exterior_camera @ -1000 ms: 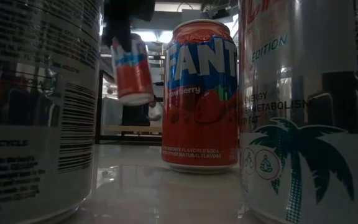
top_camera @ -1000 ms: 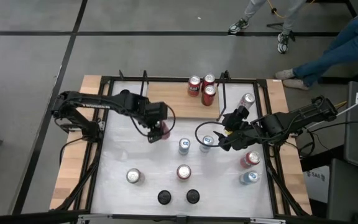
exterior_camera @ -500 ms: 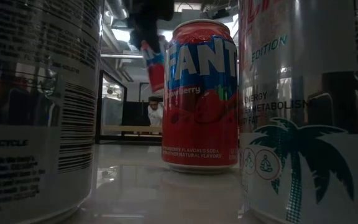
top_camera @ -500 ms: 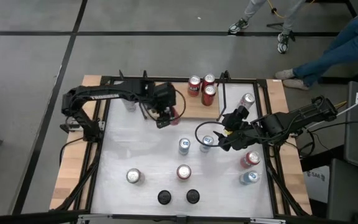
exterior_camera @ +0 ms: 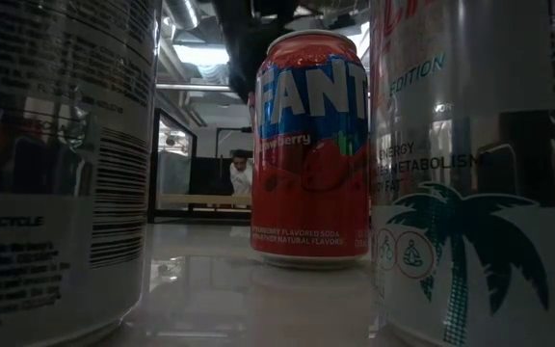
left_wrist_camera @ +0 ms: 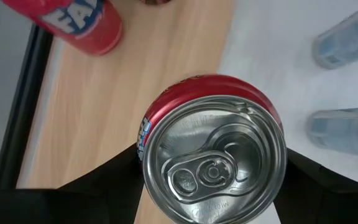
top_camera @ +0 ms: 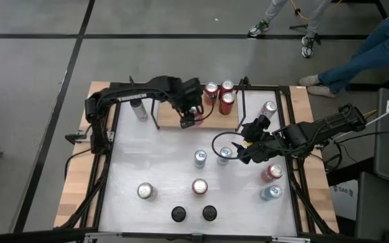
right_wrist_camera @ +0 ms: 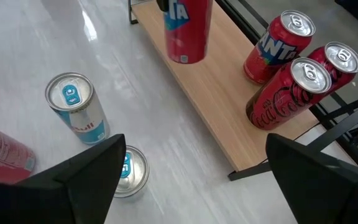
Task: Place canned beverage on shelf
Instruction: Put the pink soda can on the shelf aligned with other pink soda can
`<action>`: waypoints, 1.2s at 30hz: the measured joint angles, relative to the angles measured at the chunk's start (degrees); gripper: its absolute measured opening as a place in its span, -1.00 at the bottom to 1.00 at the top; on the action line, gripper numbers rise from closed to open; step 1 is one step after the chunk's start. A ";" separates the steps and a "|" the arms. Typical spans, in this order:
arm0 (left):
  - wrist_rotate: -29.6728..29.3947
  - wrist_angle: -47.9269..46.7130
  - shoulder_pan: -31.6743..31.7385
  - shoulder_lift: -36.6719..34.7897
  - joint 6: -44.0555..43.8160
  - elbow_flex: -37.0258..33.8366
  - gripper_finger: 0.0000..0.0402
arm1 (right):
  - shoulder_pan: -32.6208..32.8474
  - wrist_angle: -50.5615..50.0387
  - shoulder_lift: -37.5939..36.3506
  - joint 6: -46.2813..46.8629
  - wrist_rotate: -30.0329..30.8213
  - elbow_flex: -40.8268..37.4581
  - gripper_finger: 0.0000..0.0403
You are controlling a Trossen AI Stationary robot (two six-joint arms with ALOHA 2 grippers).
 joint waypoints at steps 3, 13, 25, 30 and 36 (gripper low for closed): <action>0.12 0.00 1.12 0.92 0.03 0.00 0.32 | 0.00 -0.02 0.00 0.01 0.00 0.00 0.87; -0.28 0.04 3.59 1.72 1.30 0.02 0.34 | 0.00 -0.04 0.00 0.00 0.00 0.00 0.87; -0.28 0.06 4.30 1.72 1.43 0.02 0.36 | 0.00 -0.07 0.00 -0.01 0.00 0.00 0.87; 0.08 0.83 4.54 2.70 1.51 0.02 0.36 | 0.00 -0.07 0.02 -0.01 0.00 0.00 0.87; 0.28 1.10 5.00 5.88 2.42 0.02 0.37 | -0.01 -0.15 0.02 0.00 0.00 0.00 0.87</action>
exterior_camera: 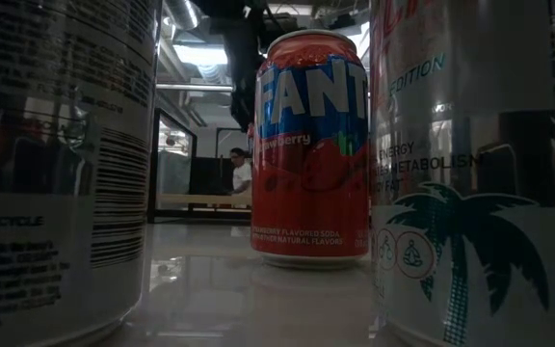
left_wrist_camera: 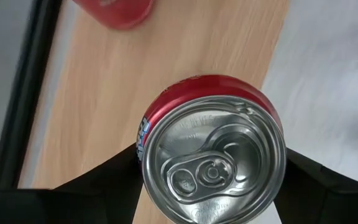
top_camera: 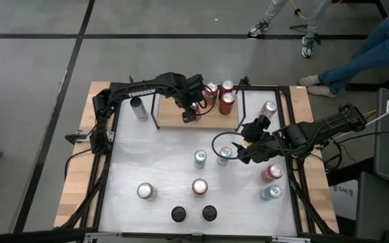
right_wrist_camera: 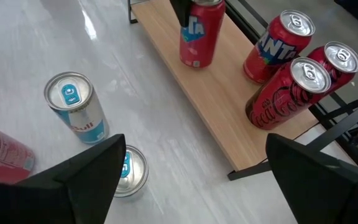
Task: Place canned beverage on shelf
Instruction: Put the pink soda can on the shelf aligned with other pink soda can
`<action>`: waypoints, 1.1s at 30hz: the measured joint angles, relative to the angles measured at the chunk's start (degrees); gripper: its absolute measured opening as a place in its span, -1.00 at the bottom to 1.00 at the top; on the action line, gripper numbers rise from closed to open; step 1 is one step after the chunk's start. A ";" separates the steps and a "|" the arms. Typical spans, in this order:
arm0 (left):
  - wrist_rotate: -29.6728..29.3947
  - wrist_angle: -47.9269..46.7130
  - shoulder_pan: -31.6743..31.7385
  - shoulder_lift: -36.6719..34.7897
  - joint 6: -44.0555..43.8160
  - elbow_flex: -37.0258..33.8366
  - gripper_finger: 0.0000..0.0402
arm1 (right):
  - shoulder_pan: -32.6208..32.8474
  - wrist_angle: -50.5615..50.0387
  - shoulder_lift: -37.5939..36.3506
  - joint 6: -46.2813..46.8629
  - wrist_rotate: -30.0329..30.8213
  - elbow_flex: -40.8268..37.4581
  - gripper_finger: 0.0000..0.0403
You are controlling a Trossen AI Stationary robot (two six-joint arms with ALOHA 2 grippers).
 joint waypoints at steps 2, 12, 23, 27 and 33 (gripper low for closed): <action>0.01 0.24 0.00 0.33 0.17 0.11 0.37 | 0.01 0.00 0.00 -0.01 0.00 0.00 0.87; -0.25 0.50 -0.02 0.60 0.43 0.17 0.37 | 0.01 0.00 0.00 -0.01 0.00 0.00 0.87; -0.58 3.36 -0.02 0.78 0.41 0.04 0.37 | 0.02 -0.02 0.00 -0.01 0.00 0.00 0.87; -0.57 4.52 -0.02 0.87 0.39 -0.01 0.37 | 0.00 -0.02 0.00 0.01 0.00 0.00 0.87; -0.54 5.38 -0.02 0.92 0.37 -0.07 0.54 | 0.01 -0.02 0.00 0.01 0.00 0.00 0.87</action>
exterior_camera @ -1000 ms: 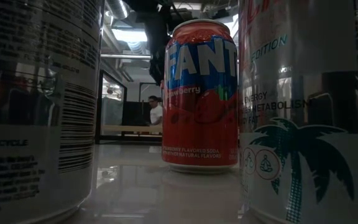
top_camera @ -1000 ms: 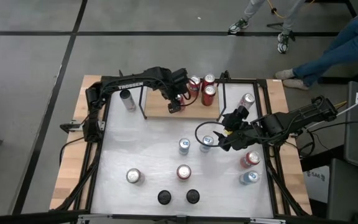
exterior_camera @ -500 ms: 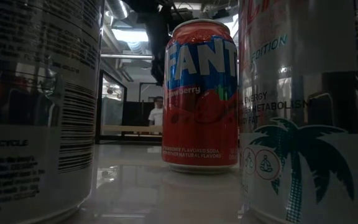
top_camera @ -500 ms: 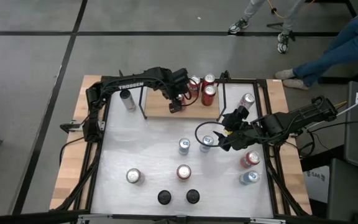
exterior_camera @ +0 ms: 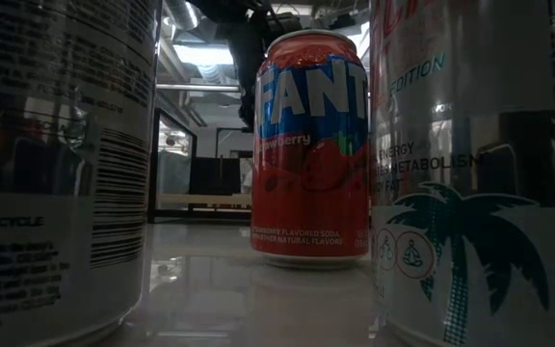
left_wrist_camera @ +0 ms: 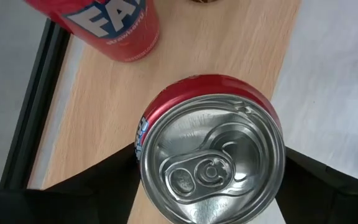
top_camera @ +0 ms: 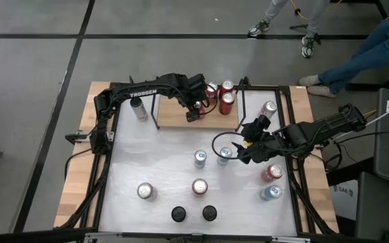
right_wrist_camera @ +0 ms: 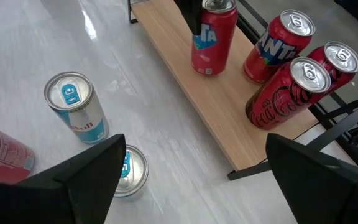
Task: Place canned beverage on shelf
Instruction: Put the pink soda can on the shelf aligned with other pink soda can
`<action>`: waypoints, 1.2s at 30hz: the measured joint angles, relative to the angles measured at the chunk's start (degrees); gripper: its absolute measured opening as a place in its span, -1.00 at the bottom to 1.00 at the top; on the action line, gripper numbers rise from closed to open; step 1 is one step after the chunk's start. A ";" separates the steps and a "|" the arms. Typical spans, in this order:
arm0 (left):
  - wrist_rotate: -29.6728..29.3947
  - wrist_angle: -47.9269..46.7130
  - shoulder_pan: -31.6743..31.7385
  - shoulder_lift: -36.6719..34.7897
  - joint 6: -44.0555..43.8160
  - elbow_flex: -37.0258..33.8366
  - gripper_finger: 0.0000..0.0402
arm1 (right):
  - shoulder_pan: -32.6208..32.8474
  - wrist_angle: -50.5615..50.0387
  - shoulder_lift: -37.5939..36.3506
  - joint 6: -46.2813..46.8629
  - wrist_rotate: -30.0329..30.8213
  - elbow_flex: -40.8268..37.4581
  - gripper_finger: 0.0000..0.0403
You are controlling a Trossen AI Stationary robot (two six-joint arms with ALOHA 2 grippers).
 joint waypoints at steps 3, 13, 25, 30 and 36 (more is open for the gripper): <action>0.00 0.07 0.00 0.01 0.00 0.00 0.68 | -0.01 -0.02 0.00 0.00 0.00 0.00 0.87; 0.03 0.27 0.00 0.01 -0.11 0.00 0.81 | -0.01 -0.02 0.00 0.00 0.00 0.00 0.87; -0.80 -0.07 0.02 -4.43 0.15 0.00 0.81 | 0.01 0.01 0.00 -0.02 0.00 0.00 0.87; -1.99 -2.94 0.02 -7.87 0.22 0.00 0.81 | 0.00 0.07 0.00 -0.02 0.00 0.00 0.87; -4.00 -9.59 0.02 -9.15 -1.14 -0.01 0.81 | -0.01 0.10 0.00 -0.02 0.00 0.00 0.87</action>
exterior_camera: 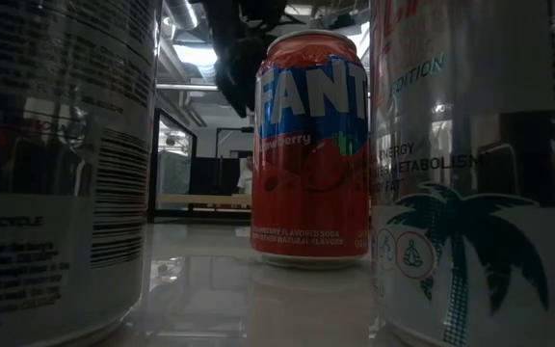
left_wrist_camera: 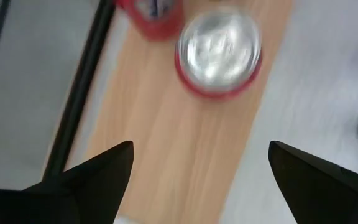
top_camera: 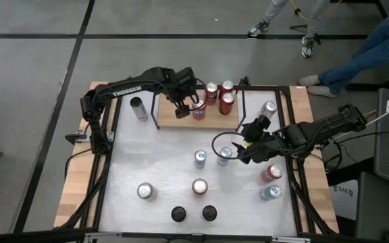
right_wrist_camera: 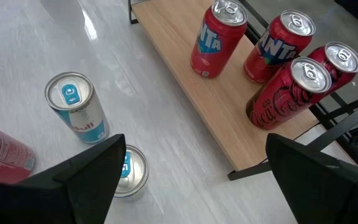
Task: Place canned beverage on shelf
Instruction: Put the pink soda can on the shelf aligned with other pink soda can
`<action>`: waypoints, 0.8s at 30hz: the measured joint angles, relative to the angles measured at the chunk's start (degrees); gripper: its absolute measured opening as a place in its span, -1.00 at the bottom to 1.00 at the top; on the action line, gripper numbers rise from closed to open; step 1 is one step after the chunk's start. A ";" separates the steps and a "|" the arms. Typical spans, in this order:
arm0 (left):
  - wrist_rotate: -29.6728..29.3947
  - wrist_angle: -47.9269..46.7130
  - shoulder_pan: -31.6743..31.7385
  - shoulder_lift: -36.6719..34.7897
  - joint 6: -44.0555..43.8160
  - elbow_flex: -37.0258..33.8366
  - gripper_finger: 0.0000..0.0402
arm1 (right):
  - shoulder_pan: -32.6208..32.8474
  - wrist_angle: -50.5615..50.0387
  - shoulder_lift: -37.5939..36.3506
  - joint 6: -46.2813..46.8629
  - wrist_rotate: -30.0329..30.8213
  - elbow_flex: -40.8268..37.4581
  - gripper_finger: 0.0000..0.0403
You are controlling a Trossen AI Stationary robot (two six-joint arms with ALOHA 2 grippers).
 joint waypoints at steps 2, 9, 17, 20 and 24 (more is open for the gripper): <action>-1.45 -0.28 -0.02 0.18 -0.67 -0.62 0.81 | 0.01 0.01 0.00 0.00 0.00 0.00 0.87; -2.06 5.75 0.00 0.42 -3.75 -6.44 0.79 | 0.01 0.00 0.00 0.00 0.00 0.00 0.87; -1.97 14.20 0.09 0.44 -5.00 -11.65 0.57 | 0.01 -0.03 0.00 0.00 0.00 0.00 0.87; -2.01 15.85 0.09 0.46 -5.03 -12.97 0.45 | 0.01 -0.03 0.00 -0.09 0.00 0.00 0.87; -4.26 17.31 0.09 0.46 -5.15 -13.82 0.29 | 0.00 -0.03 0.00 -0.11 0.00 0.00 0.87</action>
